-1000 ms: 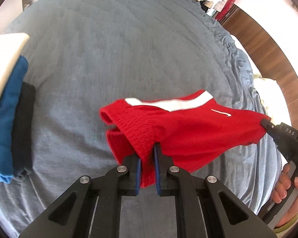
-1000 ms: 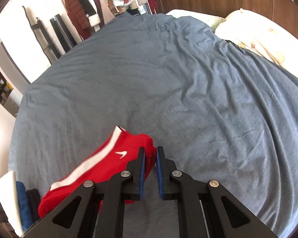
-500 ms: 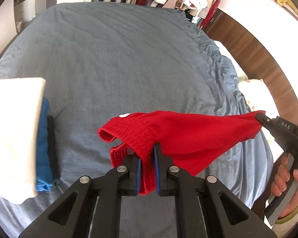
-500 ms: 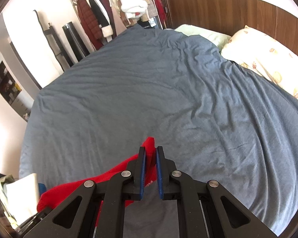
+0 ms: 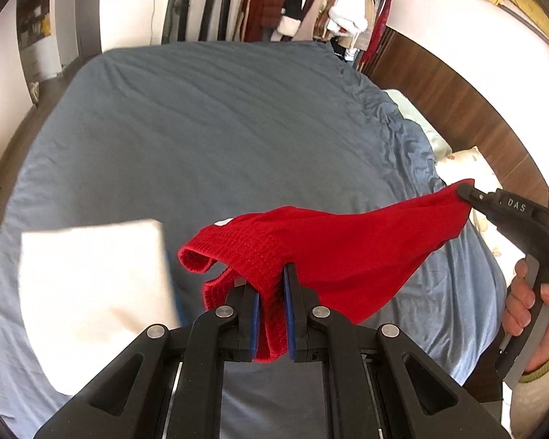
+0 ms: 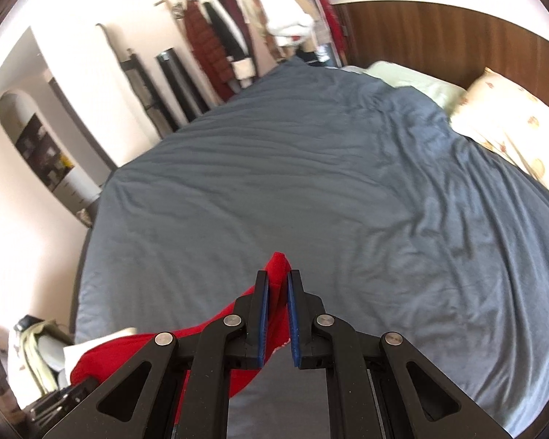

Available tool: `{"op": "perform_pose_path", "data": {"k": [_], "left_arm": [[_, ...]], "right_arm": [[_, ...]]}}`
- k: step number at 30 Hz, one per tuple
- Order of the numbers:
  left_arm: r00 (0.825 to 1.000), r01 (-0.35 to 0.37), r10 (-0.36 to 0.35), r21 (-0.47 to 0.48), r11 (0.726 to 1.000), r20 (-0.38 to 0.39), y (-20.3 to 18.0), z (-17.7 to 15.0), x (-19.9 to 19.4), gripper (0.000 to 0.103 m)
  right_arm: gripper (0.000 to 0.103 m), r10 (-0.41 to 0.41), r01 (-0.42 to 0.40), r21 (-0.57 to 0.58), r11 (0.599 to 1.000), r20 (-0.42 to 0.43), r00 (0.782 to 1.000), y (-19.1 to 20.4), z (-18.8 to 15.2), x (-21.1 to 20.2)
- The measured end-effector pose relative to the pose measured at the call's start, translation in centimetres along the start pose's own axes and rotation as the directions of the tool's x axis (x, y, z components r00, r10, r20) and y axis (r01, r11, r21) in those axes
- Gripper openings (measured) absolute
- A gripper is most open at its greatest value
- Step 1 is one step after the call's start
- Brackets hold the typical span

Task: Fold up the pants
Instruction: 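Lift the red shorts off the bed with both grippers and carry them toward the clothes stack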

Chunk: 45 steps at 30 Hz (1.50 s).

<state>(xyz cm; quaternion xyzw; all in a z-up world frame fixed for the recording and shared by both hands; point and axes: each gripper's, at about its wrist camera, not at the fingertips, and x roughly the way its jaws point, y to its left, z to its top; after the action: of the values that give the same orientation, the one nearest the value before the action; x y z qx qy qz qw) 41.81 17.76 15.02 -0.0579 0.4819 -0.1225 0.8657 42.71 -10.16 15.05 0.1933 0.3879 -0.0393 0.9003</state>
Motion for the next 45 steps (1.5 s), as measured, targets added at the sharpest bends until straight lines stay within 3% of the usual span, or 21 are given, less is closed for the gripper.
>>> {"op": "perform_pose_path", "data": {"k": [15,24,28,36,45], "left_arm": [[0.985,-0.154,0.153,0.012,0.988,0.086,15.7,5.4,-7.8,0.012],[0.983,-0.165,0.162,0.031,0.986,0.086,23.1,6.5,-6.7,0.012],[0.990,-0.139,0.138,0.055,0.989,0.024,24.2,4.7,-4.8,0.012],[0.986,-0.133,0.141,0.092,0.987,-0.088,24.1,-0.6,-3.2,0.012],[0.979,-0.095,0.118,0.136,0.986,-0.165,23.2,-4.2,-4.4,0.012]], "right_arm": [[0.010,0.176,-0.178,-0.063,0.982,-0.022,0.984,18.5,0.2,3.0],[0.010,0.214,-0.215,-0.103,0.971,-0.027,0.977,25.7,-2.0,6.5],[0.010,0.199,-0.204,-0.102,0.974,-0.056,0.978,25.7,-4.0,8.2],[0.011,0.175,-0.195,-0.063,0.979,-0.237,0.956,23.0,-10.9,10.2],[0.010,0.169,-0.203,-0.094,0.975,-0.283,0.944,22.1,-13.7,8.3]]}}
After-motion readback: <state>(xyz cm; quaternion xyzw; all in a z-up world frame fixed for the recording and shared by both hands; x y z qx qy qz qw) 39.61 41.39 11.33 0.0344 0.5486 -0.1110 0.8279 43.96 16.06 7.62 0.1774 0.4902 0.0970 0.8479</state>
